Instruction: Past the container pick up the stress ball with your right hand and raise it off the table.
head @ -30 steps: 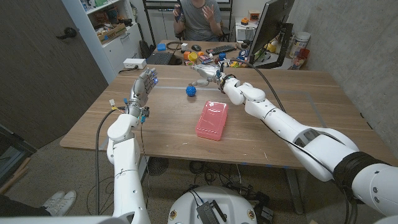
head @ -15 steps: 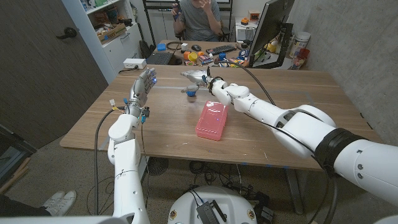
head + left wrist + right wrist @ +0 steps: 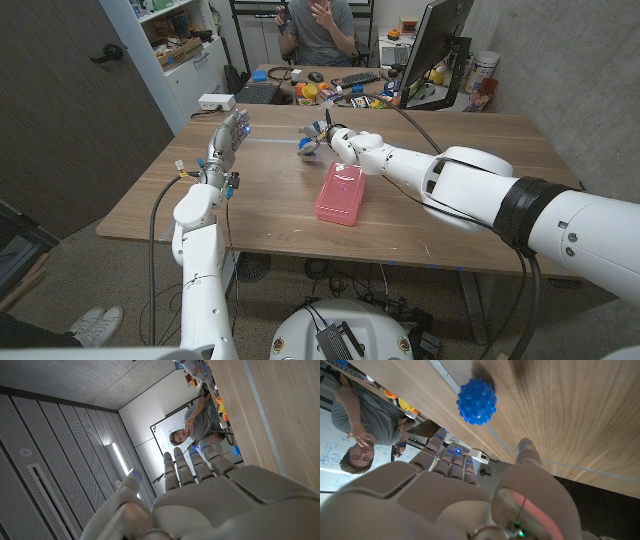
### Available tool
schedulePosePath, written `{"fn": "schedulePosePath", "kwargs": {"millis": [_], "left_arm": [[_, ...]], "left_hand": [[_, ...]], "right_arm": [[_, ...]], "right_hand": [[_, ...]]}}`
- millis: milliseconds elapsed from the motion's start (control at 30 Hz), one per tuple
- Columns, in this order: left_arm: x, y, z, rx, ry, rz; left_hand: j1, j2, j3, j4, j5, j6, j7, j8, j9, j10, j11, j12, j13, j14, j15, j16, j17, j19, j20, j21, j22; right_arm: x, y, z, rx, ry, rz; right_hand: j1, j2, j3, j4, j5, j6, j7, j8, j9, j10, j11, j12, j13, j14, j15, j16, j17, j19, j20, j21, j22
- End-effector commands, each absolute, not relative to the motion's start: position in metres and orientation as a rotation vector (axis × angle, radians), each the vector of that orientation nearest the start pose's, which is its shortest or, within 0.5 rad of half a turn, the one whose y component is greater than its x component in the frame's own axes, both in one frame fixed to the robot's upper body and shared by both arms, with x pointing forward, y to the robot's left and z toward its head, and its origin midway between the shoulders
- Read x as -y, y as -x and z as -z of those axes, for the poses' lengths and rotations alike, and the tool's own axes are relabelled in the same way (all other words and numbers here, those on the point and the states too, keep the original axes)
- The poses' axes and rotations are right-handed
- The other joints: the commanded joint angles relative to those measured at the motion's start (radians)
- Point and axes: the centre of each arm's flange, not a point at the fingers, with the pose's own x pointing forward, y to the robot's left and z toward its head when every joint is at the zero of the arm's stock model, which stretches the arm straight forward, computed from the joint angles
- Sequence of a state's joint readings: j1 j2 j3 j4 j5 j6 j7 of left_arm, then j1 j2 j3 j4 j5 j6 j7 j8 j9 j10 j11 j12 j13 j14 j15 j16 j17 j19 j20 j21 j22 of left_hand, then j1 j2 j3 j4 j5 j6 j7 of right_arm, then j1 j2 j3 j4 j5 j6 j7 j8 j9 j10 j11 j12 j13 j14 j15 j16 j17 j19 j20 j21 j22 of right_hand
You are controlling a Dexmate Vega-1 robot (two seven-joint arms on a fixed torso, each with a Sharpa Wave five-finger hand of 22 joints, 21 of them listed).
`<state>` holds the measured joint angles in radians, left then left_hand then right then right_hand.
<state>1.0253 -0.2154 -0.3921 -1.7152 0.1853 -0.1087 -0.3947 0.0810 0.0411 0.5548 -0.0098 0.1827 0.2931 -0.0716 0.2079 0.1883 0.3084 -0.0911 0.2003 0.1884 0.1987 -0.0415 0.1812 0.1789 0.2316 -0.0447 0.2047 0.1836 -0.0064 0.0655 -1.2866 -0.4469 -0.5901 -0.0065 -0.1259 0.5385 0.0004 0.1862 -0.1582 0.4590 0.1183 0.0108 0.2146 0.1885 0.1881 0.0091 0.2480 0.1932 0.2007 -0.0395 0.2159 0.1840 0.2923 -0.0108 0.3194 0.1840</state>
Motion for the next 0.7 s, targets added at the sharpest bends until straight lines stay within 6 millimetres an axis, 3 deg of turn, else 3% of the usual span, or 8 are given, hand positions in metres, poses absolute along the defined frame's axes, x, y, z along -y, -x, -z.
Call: {"fn": "schedulePosePath", "kwargs": {"millis": [33,133,200,267,367,433,500,700], "left_arm": [[-0.321,-0.573,0.015,0.703,-0.054,-0.030],[-0.320,-0.574,0.016,0.702,-0.052,-0.029],[-0.319,-0.574,0.017,0.700,-0.050,-0.028],[-0.318,-0.574,0.019,0.697,-0.050,-0.026],[-0.317,-0.574,0.021,0.695,-0.047,-0.026],[-0.317,-0.574,0.022,0.695,-0.047,-0.026],[-0.317,-0.573,0.022,0.696,-0.045,-0.025],[-0.317,-0.572,0.023,0.700,-0.042,-0.028]], "left_hand": [[0.000,0.010,0.008,0.001,0.000,0.005,0.000,-0.003,0.005,0.009,0.000,0.007,0.004,-0.003,-0.069,0.007,0.003,-0.002,-0.024,0.002,0.002],[0.000,0.010,0.008,0.001,0.000,0.005,0.000,-0.003,0.005,0.007,-0.001,0.007,0.004,-0.003,-0.069,0.007,0.003,-0.002,-0.024,0.002,0.002],[0.000,0.010,0.008,0.000,0.000,0.005,0.000,-0.003,0.005,0.008,-0.001,0.007,0.004,-0.003,-0.070,0.007,0.003,-0.002,-0.024,0.002,0.002],[0.000,0.010,0.008,0.000,0.000,0.005,0.000,-0.003,0.005,0.008,-0.002,0.007,0.004,-0.004,-0.070,0.007,0.003,-0.002,-0.024,0.002,0.002],[0.000,0.010,0.008,0.000,0.000,0.004,0.000,-0.004,0.005,0.008,0.000,0.007,0.004,-0.003,-0.070,0.007,0.003,-0.002,-0.025,0.003,0.002],[0.000,0.010,0.008,0.000,0.000,0.005,0.000,-0.003,0.005,0.008,-0.001,0.007,0.004,-0.004,-0.069,0.007,0.003,-0.002,-0.025,0.003,0.002],[0.000,0.010,0.008,0.000,0.000,0.005,0.000,-0.004,0.005,0.009,-0.002,0.007,0.004,-0.003,-0.069,0.007,0.003,-0.002,-0.025,0.003,0.002],[-0.001,0.009,0.008,0.000,0.000,0.003,-0.001,-0.005,0.005,0.008,0.000,0.006,0.004,-0.003,-0.069,0.007,0.003,-0.002,-0.025,0.003,0.002]], "right_arm": [[-0.021,-0.730,-0.066,0.508,1.814,-0.131],[-0.025,-0.728,-0.060,0.536,1.813,-0.134],[-0.026,-0.727,-0.054,0.583,1.793,-0.128],[-0.027,-0.725,-0.048,0.649,1.752,-0.111],[-0.025,-0.722,-0.040,0.710,1.695,-0.088],[-0.024,-0.722,-0.036,0.728,1.677,-0.074],[-0.023,-0.722,-0.034,0.736,1.661,-0.069],[-0.017,-0.717,-0.033,0.829,1.599,-0.030]], "right_hand": [[0.025,0.001,0.001,-0.006,0.013,0.022,-0.002,0.007,0.003,0.025,-0.004,0.007,0.003,0.033,-0.062,0.011,0.002,0.022,-0.003,0.008,0.005],[0.047,0.009,0.002,-0.002,0.026,0.054,-0.011,0.013,0.003,0.060,-0.020,0.016,0.003,0.085,-0.094,0.025,0.006,0.045,-0.005,0.011,0.006],[0.073,0.026,0.001,0.003,0.043,0.104,-0.031,0.023,0.002,0.132,-0.048,0.037,0.004,0.165,-0.119,0.052,0.016,0.082,-0.012,0.021,0.008],[0.136,0.055,0.007,-0.003,0.069,0.193,-0.054,0.042,0.003,0.273,-0.100,0.082,0.012,0.300,-0.172,0.111,0.042,0.156,-0.029,0.050,0.015],[0.285,0.087,0.011,-0.014,0.085,0.339,-0.094,0.071,0.005,0.484,-0.142,0.166,0.044,0.489,-0.192,0.225,0.107,0.246,-0.055,0.103,0.026],[0.411,0.082,-0.013,-0.013,0.087,0.462,-0.117,0.080,0.009,0.697,-0.161,0.261,0.090,0.633,-0.197,0.359,0.204,0.274,-0.067,0.142,0.040],[0.462,0.079,-0.031,-0.010,0.086,0.542,-0.120,0.091,0.013,0.797,-0.172,0.314,0.120,0.674,-0.197,0.415,0.255,0.283,-0.066,0.164,0.050],[0.587,0.070,-0.038,-0.010,0.092,0.721,-0.142,0.131,0.022,0.911,-0.203,0.376,0.172,0.709,-0.199,0.469,0.330,0.275,-0.081,0.207,0.072]]}}
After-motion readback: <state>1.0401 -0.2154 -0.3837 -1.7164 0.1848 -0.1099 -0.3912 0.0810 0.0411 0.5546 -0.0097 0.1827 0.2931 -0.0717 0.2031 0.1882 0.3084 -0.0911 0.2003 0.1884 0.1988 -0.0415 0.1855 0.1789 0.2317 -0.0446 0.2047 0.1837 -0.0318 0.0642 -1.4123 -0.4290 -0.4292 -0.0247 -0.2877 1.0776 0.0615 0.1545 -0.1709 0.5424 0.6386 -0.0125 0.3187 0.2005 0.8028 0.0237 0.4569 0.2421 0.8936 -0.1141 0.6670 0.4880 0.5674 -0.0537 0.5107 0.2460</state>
